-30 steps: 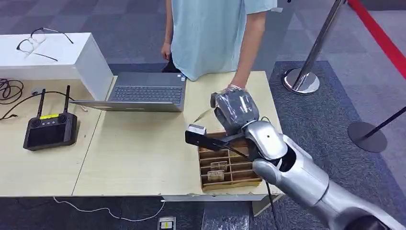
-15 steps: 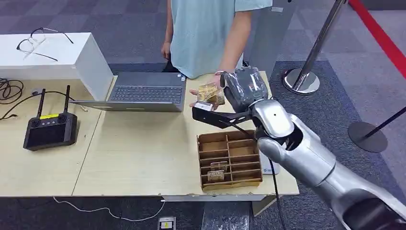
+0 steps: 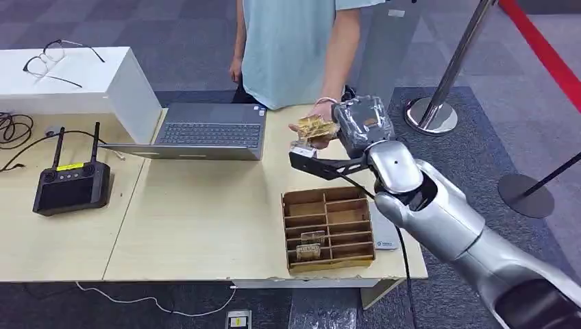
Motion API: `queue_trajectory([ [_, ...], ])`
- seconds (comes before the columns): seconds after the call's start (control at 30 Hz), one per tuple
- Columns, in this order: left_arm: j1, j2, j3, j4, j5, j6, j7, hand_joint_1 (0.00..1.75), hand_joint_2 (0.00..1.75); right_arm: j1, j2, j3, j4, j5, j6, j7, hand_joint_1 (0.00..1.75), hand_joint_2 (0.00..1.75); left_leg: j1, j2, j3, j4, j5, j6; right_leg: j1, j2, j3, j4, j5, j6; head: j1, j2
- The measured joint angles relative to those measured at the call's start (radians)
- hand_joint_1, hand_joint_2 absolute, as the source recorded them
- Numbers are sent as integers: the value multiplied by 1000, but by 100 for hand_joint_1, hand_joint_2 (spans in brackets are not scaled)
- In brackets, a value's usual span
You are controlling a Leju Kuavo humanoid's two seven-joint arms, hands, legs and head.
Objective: Pass the card to the sensor for recognition and then transmit it.
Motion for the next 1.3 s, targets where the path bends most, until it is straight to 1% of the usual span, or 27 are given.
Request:
queue_trajectory([
  [0.23,0,-1,-2,0,-7,0,4,0,0,4,-7,11,22,49,3,0,0,175,0,0,0,0,0,0,0,0,0,0,0,0,0,0],
  [0.57,0,-2,-3,0,-6,0,-3,0,0,4,-9,18,27,71,24,-4,0,175,0,0,0,0,0,0,0,0,0,0,0,0,0,0],
  [0.73,1,-6,-3,0,5,0,-3,0,0,6,-27,17,-1,111,93,-1,0,175,0,0,0,0,0,0,0,0,0,0,0,0,0,0],
  [0.83,2,-7,-3,0,8,-6,2,0,0,8,-53,13,-40,127,154,6,0,175,0,0,0,0,0,0,0,0,-1,0,0,0,0,0],
  [1.0,4,-14,-3,0,16,-12,5,0,0,22,-123,-14,-133,139,230,22,0,175,0,0,0,1,0,0,-1,0,-1,0,0,0,0,0],
  [1.13,5,-20,-3,0,22,-6,2,0,0,53,-180,-46,-230,143,245,39,0,175,0,0,0,1,0,0,-1,0,-1,0,0,0,0,0],
  [1.23,5,-25,-2,0,32,8,-17,0,0,80,-217,-70,-293,163,248,54,0,175,0,0,0,1,0,0,-1,0,-1,0,0,0,0,0],
  [1.3,6,-28,-1,0,34,9,-26,0,0,105,-248,-86,-347,177,264,63,0,175,0,0,0,1,0,0,-1,0,0,0,0,0,0,0],
])
